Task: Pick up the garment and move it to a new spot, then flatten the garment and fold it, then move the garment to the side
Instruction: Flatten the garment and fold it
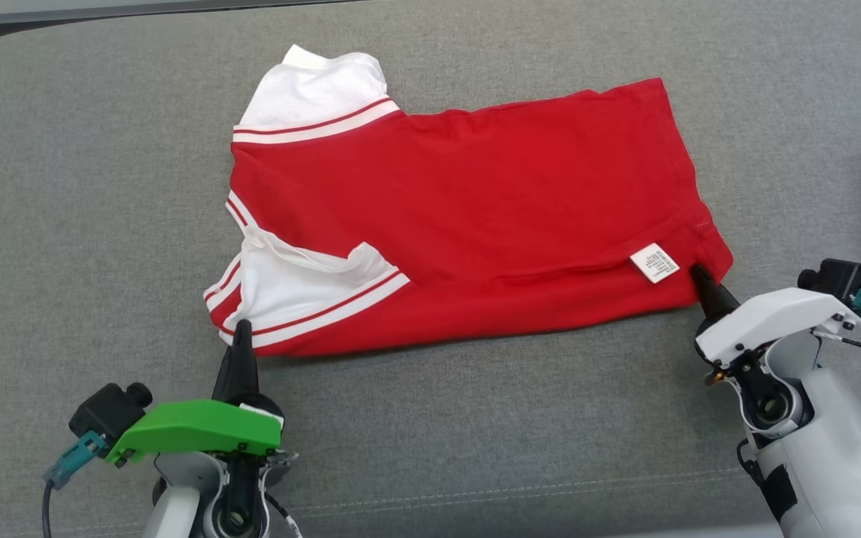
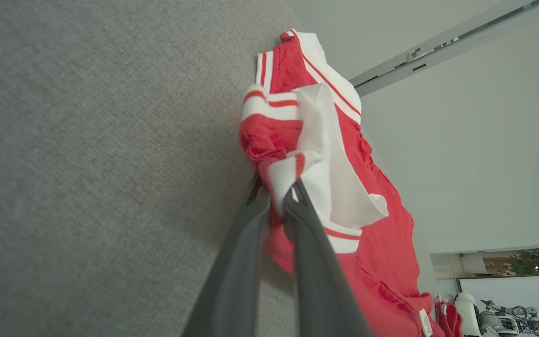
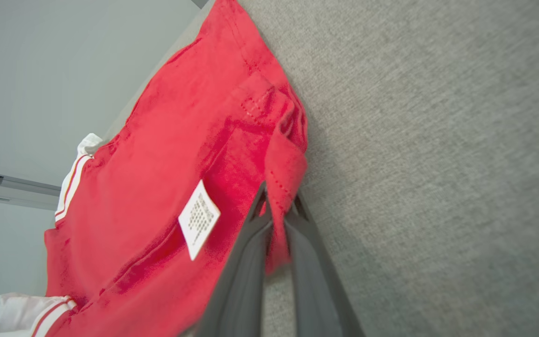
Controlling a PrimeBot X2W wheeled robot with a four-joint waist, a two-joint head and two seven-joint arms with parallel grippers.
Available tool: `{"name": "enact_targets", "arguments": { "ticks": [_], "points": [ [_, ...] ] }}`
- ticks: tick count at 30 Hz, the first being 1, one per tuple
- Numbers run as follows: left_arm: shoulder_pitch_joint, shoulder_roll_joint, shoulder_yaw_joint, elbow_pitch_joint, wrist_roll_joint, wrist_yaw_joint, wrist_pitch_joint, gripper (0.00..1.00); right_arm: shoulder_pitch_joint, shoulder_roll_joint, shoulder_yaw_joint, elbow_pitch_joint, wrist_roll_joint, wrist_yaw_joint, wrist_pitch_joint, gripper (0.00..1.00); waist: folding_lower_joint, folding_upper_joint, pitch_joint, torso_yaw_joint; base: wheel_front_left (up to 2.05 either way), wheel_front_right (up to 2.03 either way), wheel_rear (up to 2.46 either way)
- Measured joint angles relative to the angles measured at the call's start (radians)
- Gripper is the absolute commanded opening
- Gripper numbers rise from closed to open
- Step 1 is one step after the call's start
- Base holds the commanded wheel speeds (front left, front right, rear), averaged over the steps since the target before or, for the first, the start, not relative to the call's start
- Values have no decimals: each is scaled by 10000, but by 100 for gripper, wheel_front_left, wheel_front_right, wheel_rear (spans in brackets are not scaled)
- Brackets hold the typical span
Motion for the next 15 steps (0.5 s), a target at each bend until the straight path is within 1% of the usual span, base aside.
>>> {"name": "enact_targets", "arguments": {
  "ticks": [3,7,11,12,15],
  "points": [
    [383,150,-50,-625,111,255,71,0,300,-221,75,-384,263,0,-38,0,0,0,-91,-28,0,0,0],
    [1200,412,-180,-1578,295,886,257,0,1115,-395,69,-1066,489,2,-21,0,0,0,-195,-92,0,0,0],
    [2090,523,-215,-2429,353,1486,410,0,2127,-410,-35,-1862,554,6,58,0,0,0,-274,-154,0,0,0],
    [2090,523,-215,-2429,353,1486,410,0,2127,-410,-35,-1862,554,6,58,0,0,0,-274,-154,0,0,0],
    [2667,525,-351,-2922,353,1889,593,0,2785,-378,-217,-2311,499,6,140,0,0,0,-321,-211,0,0,0]
  ]
}}
